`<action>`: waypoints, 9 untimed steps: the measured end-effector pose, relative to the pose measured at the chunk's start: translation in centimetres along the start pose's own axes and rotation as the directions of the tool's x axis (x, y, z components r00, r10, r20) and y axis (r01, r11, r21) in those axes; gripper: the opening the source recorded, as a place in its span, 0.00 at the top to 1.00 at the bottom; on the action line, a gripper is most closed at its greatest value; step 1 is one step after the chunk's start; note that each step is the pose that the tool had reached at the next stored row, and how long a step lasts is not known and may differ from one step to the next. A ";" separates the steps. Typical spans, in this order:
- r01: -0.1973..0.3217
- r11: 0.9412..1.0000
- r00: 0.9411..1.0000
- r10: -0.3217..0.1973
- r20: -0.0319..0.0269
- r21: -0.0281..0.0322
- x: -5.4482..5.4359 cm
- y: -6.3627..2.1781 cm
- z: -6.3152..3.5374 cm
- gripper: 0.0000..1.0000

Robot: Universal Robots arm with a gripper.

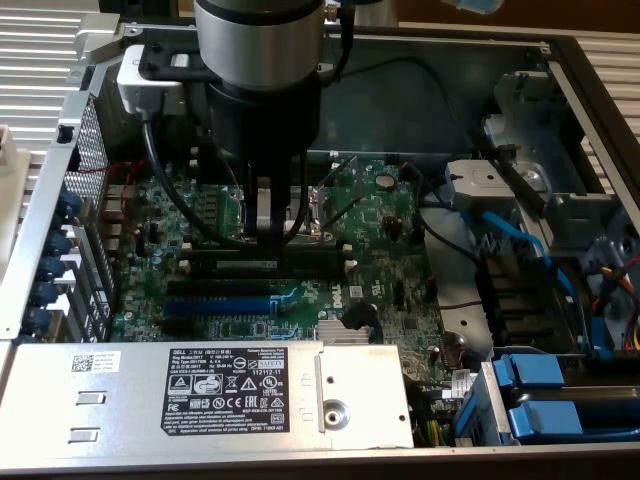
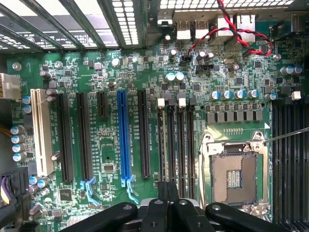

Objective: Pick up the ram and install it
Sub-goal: 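Insert the ram into the slot, then press down the ram until it locks into place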

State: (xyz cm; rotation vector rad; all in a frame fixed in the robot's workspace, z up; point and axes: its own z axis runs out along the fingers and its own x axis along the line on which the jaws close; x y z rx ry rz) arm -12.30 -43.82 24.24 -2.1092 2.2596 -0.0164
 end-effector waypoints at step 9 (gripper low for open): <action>0.000 1.000 1.000 0.000 0.000 0.000 0.0 0.00 0.00 0.89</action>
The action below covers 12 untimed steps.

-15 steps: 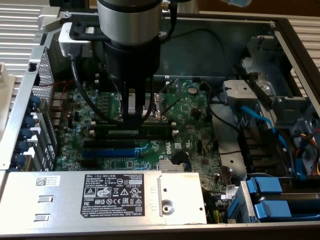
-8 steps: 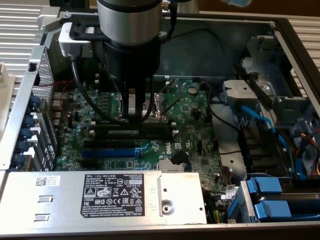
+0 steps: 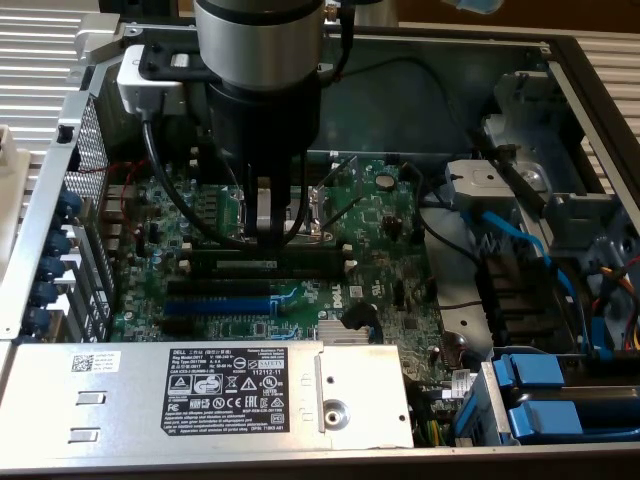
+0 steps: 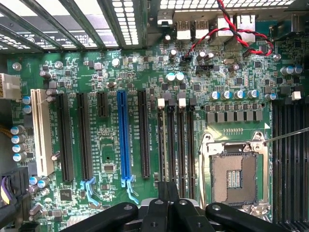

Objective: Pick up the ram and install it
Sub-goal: 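Press down the ram until it locks into place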

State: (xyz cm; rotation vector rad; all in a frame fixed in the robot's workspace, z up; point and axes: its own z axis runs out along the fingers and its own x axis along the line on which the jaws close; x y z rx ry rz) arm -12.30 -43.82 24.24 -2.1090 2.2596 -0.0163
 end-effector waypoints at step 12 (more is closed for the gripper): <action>0.000 1.000 1.000 0.000 0.000 0.000 0.0 -0.59 0.03 0.89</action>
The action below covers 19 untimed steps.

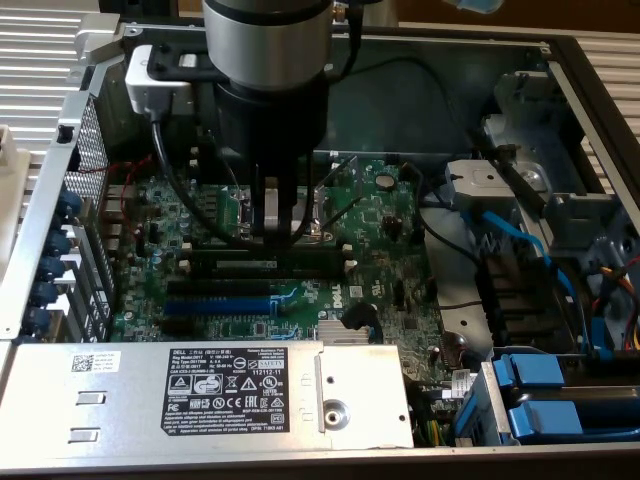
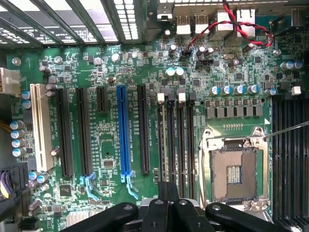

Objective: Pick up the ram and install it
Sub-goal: 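Press down the ram until it locks into place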

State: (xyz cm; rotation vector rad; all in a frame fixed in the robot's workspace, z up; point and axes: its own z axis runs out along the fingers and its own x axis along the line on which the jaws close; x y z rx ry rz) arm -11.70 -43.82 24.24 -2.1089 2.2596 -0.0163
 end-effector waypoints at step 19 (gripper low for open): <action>0.000 1.000 1.000 0.000 0.008 0.002 0.0 -0.39 0.52 0.89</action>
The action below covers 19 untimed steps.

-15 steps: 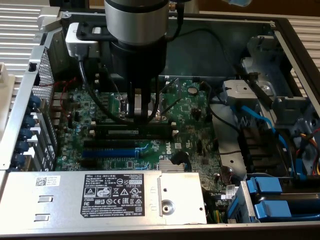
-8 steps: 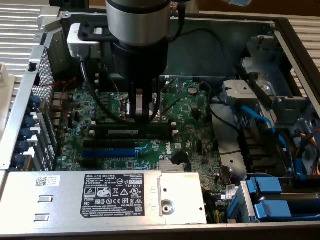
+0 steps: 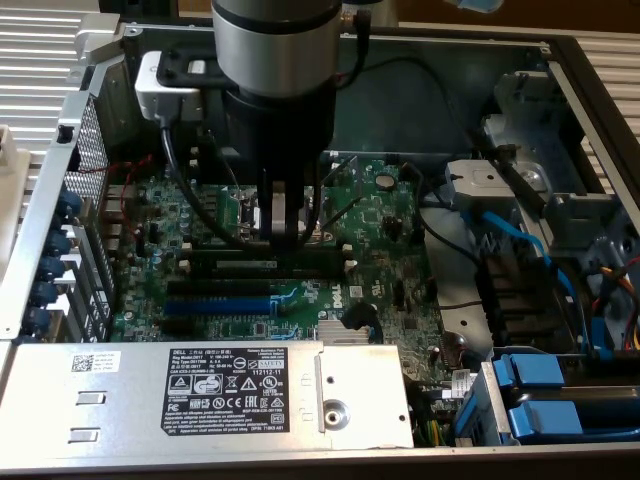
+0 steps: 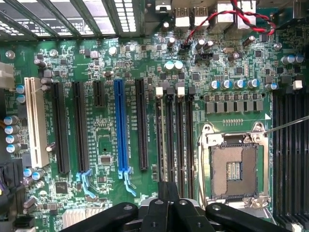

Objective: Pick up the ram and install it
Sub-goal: 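Press down the ram until it locks into place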

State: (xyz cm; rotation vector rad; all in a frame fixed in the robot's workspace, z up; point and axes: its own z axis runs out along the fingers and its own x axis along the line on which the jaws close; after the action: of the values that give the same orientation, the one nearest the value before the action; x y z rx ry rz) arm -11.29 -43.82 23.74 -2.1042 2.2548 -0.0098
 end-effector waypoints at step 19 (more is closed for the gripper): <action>-0.016 1.000 1.000 0.016 0.018 -0.001 0.0 0.03 0.70 0.89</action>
State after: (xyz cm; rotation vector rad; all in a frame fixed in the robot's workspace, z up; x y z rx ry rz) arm -11.29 -43.82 23.04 -2.0776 2.2620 0.0110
